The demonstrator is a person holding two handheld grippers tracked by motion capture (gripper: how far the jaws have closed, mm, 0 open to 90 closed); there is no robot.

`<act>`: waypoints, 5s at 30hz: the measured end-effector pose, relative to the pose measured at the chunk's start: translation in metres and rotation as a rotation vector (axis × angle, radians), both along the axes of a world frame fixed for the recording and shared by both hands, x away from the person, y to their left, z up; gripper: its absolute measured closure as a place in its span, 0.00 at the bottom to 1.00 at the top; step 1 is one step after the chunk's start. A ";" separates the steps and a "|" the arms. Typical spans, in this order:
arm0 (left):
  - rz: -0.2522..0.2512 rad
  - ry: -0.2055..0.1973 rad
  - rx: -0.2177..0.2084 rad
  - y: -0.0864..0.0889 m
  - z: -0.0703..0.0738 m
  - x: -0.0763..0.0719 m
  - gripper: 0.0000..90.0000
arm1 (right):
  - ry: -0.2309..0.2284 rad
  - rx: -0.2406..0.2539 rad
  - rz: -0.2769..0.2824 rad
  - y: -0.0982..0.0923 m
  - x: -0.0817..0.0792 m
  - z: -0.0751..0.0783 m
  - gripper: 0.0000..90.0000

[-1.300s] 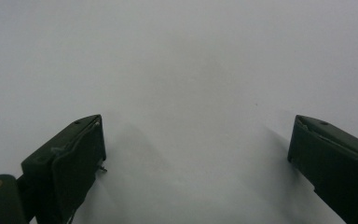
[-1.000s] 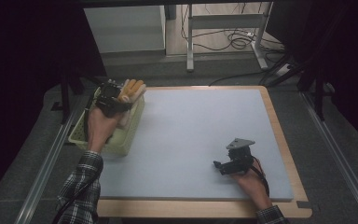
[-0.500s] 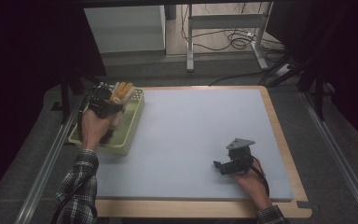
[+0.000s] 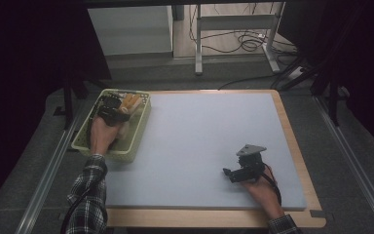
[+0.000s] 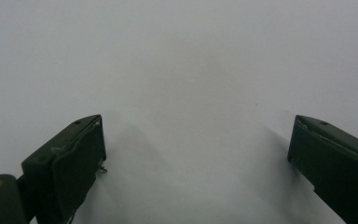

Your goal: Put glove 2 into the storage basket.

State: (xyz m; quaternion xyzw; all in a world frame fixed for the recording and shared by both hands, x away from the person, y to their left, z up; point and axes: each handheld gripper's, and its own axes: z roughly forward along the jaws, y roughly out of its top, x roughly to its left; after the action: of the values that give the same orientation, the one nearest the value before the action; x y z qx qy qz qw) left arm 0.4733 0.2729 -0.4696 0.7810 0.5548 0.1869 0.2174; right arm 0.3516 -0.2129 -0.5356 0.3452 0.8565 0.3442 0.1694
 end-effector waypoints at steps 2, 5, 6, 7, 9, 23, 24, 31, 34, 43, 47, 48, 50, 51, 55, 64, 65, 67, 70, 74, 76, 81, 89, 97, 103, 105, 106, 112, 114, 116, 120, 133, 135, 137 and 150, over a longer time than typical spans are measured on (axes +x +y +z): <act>0.001 0.014 0.012 -0.003 -0.006 0.004 0.63 | 0.000 0.000 0.001 0.000 0.000 0.000 0.04; -0.008 0.039 0.028 -0.008 -0.013 0.009 0.63 | -0.001 0.000 0.002 0.000 0.000 0.000 0.04; -0.008 0.046 0.032 -0.010 -0.016 0.011 0.63 | -0.001 0.000 0.002 0.000 0.000 0.000 0.05; -0.010 0.056 0.039 -0.011 -0.018 0.013 0.63 | -0.002 0.000 0.002 0.000 0.000 0.000 0.05; -0.022 0.077 0.043 -0.014 -0.022 0.015 0.63 | -0.002 0.000 0.003 0.000 0.000 0.000 0.05; -0.004 0.103 0.040 -0.008 -0.022 0.016 0.17 | -0.002 0.000 0.003 0.000 0.000 0.000 0.05; -0.005 0.095 0.024 -0.007 -0.018 0.014 0.15 | -0.002 0.000 0.003 0.000 0.000 0.000 0.05; -0.028 0.017 -0.044 0.002 0.008 -0.001 0.16 | -0.004 -0.003 0.003 0.000 0.000 0.000 0.05; -0.030 0.024 -0.049 0.006 0.009 -0.006 0.33 | -0.004 -0.002 0.002 0.000 0.000 0.000 0.05; 0.101 0.026 0.009 0.028 -0.009 -0.007 0.71 | -0.004 -0.002 0.002 0.000 0.000 0.000 0.05; 0.073 0.065 0.008 0.027 -0.020 -0.004 0.77 | -0.004 -0.002 0.002 0.000 0.000 0.000 0.05; 0.063 0.081 0.003 0.024 -0.023 -0.003 0.78 | -0.005 -0.003 0.002 0.000 0.000 0.000 0.05; 0.035 0.117 0.002 0.019 -0.028 0.000 0.79 | -0.004 -0.002 0.002 0.000 0.000 0.000 0.05; 0.022 0.133 0.008 0.016 -0.031 0.001 0.80 | -0.004 -0.002 0.002 0.000 0.000 0.000 0.05; 0.002 0.142 0.041 0.008 -0.033 0.004 0.83 | -0.005 -0.003 0.002 0.000 0.000 0.000 0.05; 0.043 0.102 0.012 0.017 -0.024 0.001 0.68 | -0.004 -0.002 0.002 0.000 0.000 0.000 0.05; 0.048 0.093 0.018 0.017 -0.022 0.001 0.65 | -0.004 -0.002 0.002 0.000 0.000 0.000 0.05; 0.056 0.079 0.022 0.018 -0.019 -0.001 0.61 | -0.005 -0.003 0.002 0.000 0.000 0.000 0.05; 0.066 0.055 0.026 0.021 -0.014 -0.003 0.56 | -0.004 -0.002 0.002 0.000 0.000 0.000 0.05; 0.066 0.031 0.006 0.025 -0.006 -0.008 0.51 | -0.004 -0.002 0.002 0.000 0.000 0.000 0.05; 0.062 0.018 -0.017 0.026 -0.002 -0.010 0.49 | -0.005 -0.002 0.002 0.000 0.000 0.000 0.05; 0.050 -0.009 -0.059 0.030 0.005 -0.017 0.44 | -0.005 -0.003 0.001 0.000 -0.001 0.000 0.05; 0.039 -0.037 -0.099 0.034 0.007 -0.027 0.38 | -0.007 -0.004 0.002 0.000 -0.001 0.000 0.05; 0.029 -0.064 -0.145 0.038 0.010 -0.036 0.30 | -0.007 -0.003 0.001 0.000 -0.001 0.000 0.05; 0.011 -0.082 -0.157 0.036 0.015 -0.043 0.22 | -0.008 -0.005 0.002 0.000 -0.001 0.000 0.05; 0.001 -0.089 -0.162 0.036 0.017 -0.045 0.21 | -0.009 -0.005 0.002 0.000 -0.001 0.000 0.05; -0.005 -0.093 -0.167 0.035 0.017 -0.046 0.19 | -0.008 -0.005 0.002 0.000 -0.001 0.000 0.05; -0.028 -0.109 -0.181 0.032 0.019 -0.053 0.13 | -0.011 -0.005 0.000 0.001 -0.001 0.000 0.05; -0.038 -0.115 -0.184 0.032 0.020 -0.056 0.12 | -0.010 -0.005 0.000 0.001 -0.001 0.000 0.05; -0.046 -0.121 -0.197 0.031 0.020 -0.058 0.11 | -0.010 -0.004 0.000 0.001 -0.001 0.000 0.05; -0.064 -0.125 -0.212 0.029 0.022 -0.064 0.09 | -0.011 -0.005 0.000 0.001 -0.001 0.000 0.05; -0.124 -0.145 -0.252 0.019 0.024 -0.080 0.05 | -0.013 -0.009 0.001 0.000 -0.001 0.000 0.05; -0.133 -0.147 -0.247 0.017 0.025 -0.083 0.05 | -0.012 -0.009 0.001 0.000 -0.001 0.000 0.05; -0.142 -0.151 -0.251 0.016 0.026 -0.085 0.04 | -0.012 -0.009 0.001 0.000 -0.001 0.000 0.05; -0.198 -0.176 -0.246 0.002 0.030 -0.098 0.03 | -0.012 -0.008 0.001 0.001 -0.002 0.000 0.05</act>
State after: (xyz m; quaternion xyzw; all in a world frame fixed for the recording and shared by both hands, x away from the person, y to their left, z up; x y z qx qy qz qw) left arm 0.3754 0.2749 -0.4400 0.7799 0.4726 0.1628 0.3765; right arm 0.3500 -0.2123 -0.5352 0.3421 0.8571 0.3428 0.1758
